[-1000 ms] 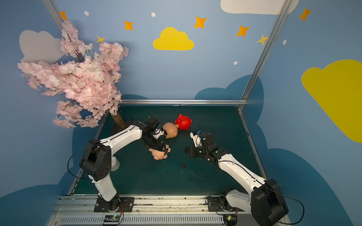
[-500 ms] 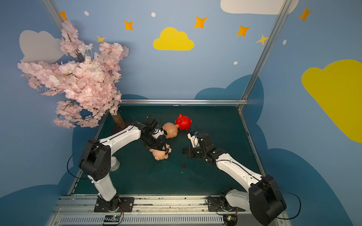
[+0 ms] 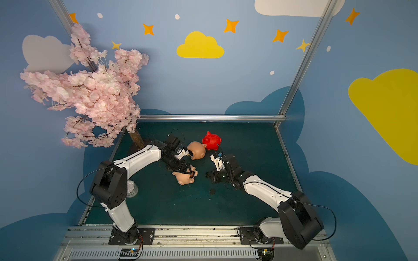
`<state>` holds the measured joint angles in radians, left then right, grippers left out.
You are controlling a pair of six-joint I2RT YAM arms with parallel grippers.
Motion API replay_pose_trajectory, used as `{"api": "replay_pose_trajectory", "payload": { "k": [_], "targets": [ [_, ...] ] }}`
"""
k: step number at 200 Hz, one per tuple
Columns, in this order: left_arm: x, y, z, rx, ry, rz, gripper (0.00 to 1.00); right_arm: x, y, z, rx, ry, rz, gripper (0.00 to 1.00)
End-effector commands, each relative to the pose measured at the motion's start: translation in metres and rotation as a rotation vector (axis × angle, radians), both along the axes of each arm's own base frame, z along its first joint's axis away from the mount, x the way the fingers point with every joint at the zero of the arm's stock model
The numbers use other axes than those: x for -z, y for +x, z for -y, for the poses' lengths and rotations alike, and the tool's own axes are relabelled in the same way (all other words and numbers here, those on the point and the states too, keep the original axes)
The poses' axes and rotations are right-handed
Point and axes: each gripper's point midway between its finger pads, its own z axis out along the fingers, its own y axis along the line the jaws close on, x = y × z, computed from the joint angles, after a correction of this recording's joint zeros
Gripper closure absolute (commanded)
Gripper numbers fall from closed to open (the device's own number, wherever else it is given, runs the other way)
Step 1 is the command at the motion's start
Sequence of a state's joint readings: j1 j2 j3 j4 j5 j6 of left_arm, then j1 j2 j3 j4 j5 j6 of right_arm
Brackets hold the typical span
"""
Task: Close piggy banks
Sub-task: Adjust the piggy bank at the center of the board, then insert the knob into the piggy bank.
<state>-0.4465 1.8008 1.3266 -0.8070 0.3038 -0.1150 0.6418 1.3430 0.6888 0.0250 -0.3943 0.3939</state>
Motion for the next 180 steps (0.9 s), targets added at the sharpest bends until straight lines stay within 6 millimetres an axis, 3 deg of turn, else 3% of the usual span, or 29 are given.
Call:
{"api": "replay_pose_trajectory", "payload": {
  "k": [1, 13, 97, 180],
  "targets": [
    [0.015, -0.012, 0.007, 0.032, -0.041, -0.068, 0.14, -0.004, 0.003, -0.012, -0.055, 0.035, 0.070, 1.00],
    [0.015, -0.012, 0.008, 0.033, -0.049, -0.069, 0.15, 0.006, -0.001, -0.013, -0.076, 0.032, 0.071, 1.00],
    [0.017, -0.012, 0.009, 0.041, -0.071, -0.091, 0.18, 0.014, 0.003, -0.027, -0.173, 0.083, 0.250, 1.00],
    [0.023, -0.013, 0.009, 0.037, -0.069, -0.119, 0.21, 0.011, 0.011, -0.033, -0.208, 0.141, 0.486, 1.00]
  ]
}}
